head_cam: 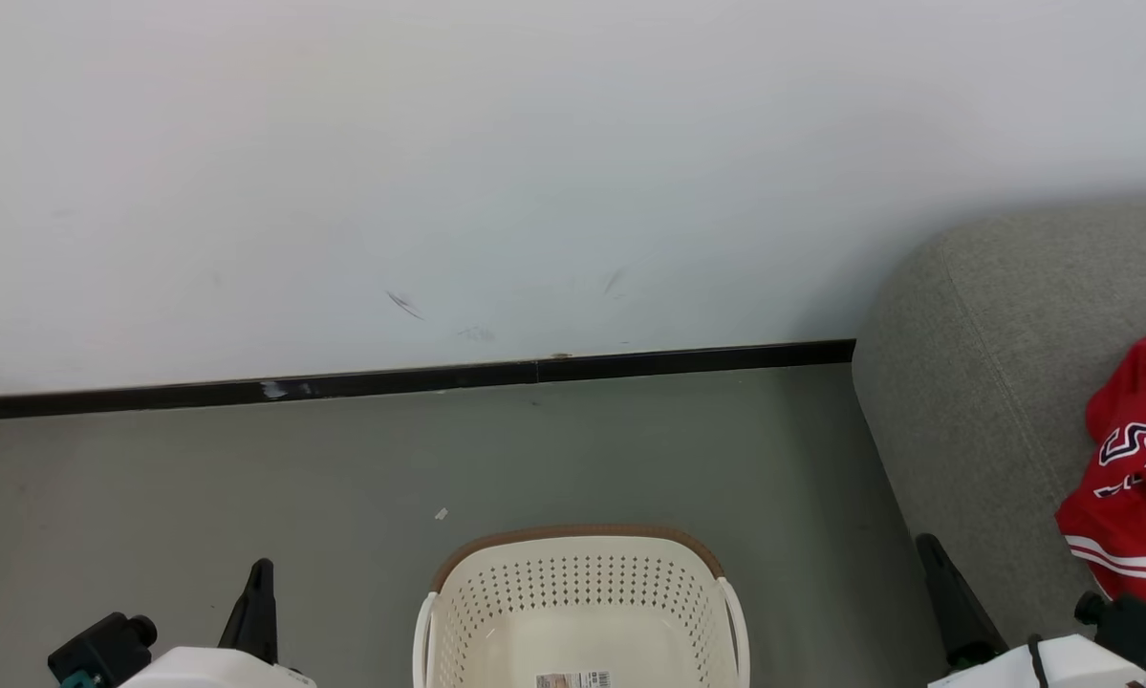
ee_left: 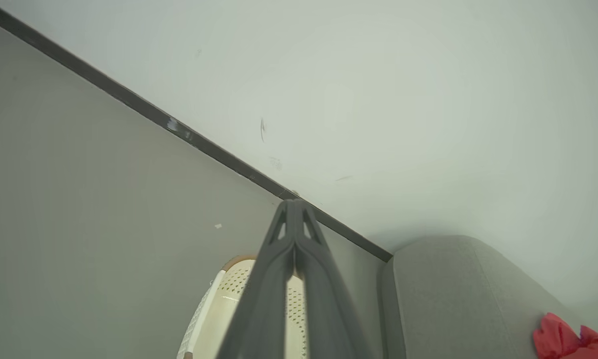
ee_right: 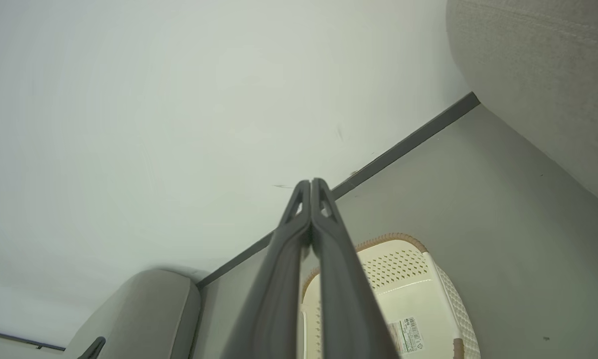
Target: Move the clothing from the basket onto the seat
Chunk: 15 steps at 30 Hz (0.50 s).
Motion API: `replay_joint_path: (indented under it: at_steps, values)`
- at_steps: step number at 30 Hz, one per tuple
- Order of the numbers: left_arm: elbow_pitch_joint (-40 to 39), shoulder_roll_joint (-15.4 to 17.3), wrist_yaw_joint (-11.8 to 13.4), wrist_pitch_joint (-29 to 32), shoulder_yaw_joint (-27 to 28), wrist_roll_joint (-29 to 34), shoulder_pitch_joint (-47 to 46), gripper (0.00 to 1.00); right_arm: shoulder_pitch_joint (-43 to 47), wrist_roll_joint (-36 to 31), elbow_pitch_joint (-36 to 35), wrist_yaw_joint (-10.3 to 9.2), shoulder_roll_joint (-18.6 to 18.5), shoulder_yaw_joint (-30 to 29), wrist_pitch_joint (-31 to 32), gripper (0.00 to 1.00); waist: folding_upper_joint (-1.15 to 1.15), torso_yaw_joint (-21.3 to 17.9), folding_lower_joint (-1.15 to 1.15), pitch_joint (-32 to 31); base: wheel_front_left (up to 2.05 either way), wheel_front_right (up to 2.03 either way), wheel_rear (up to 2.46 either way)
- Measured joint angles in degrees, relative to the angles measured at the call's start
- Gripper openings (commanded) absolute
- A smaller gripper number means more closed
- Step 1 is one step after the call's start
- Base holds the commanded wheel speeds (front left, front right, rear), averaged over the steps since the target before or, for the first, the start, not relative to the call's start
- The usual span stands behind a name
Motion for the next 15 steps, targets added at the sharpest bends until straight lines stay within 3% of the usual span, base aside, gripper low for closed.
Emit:
replay_joint_path:
  at_steps: [4,15]
  values:
    - [0.05,-0.14,-0.93,0.93,0.85,-2.68,-0.01,0.0,-0.18,3.83,0.52,0.0,-0.33,-0.13,0.74,0.0,0.0,-0.14,-0.09,0.0,0.0,0.0,0.0]
    - [0.56,-0.64,-3.41,2.92,3.05,-10.53,-0.08,0.0,-2.22,14.4,2.1,0.0,-1.04,-0.51,2.4,0.0,0.0,-0.51,-0.64,0.43,0.0,0.0,0.0]
